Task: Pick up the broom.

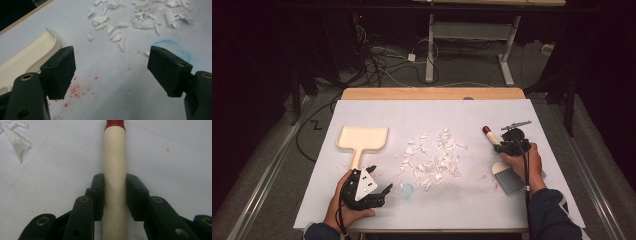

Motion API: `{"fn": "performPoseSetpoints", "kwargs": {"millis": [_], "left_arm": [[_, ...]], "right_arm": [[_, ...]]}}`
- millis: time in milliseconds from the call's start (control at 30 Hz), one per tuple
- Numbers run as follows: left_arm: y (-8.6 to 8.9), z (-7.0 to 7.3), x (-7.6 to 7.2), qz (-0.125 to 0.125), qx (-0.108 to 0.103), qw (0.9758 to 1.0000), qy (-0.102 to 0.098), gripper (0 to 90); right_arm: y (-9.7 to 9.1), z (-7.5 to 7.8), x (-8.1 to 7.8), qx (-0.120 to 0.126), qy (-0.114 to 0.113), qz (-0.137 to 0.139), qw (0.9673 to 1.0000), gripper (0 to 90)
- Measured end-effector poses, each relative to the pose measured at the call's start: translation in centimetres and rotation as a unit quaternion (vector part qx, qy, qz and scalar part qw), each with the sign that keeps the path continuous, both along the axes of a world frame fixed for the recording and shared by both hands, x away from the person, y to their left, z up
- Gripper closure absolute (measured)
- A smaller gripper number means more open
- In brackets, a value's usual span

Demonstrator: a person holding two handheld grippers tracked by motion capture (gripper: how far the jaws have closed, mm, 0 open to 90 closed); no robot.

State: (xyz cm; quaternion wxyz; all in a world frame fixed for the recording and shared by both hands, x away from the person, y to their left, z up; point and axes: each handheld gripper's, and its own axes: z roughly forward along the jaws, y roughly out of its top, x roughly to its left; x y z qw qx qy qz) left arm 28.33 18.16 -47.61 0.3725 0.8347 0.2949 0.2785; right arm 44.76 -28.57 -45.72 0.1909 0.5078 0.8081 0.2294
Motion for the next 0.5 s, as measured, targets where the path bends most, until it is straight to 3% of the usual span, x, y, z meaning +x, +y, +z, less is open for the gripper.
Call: {"fn": "performPoseSetpoints", "kwargs": {"millis": [167, 333, 367, 500], "left_arm": [[0.0, 0.0, 0.1, 0.002, -0.003, 1.0000, 0.002, 21.5], [0.0, 0.1, 0.0, 0.004, -0.004, 1.0000, 0.002, 21.9], [0.1, 0.0, 0.0, 0.004, -0.005, 1.0000, 0.005, 22.4], [0.1, 0.0, 0.0, 0.003, -0.010, 0.9999, 0.007, 22.4]], "right_arm": [[-0.2, 0.0, -0.1, 0.008, -0.002, 0.004, 1.0000, 70.9], [-1.0, 0.6, -0.6, 0.030, -0.027, 0.008, 0.9992, 70.9], [-1.6, 1.2, -1.1, 0.042, -0.047, 0.006, 0.9980, 70.8], [-2.3, 2.4, -2.9, 0.060, -0.093, 0.015, 0.9937, 70.9]]}}
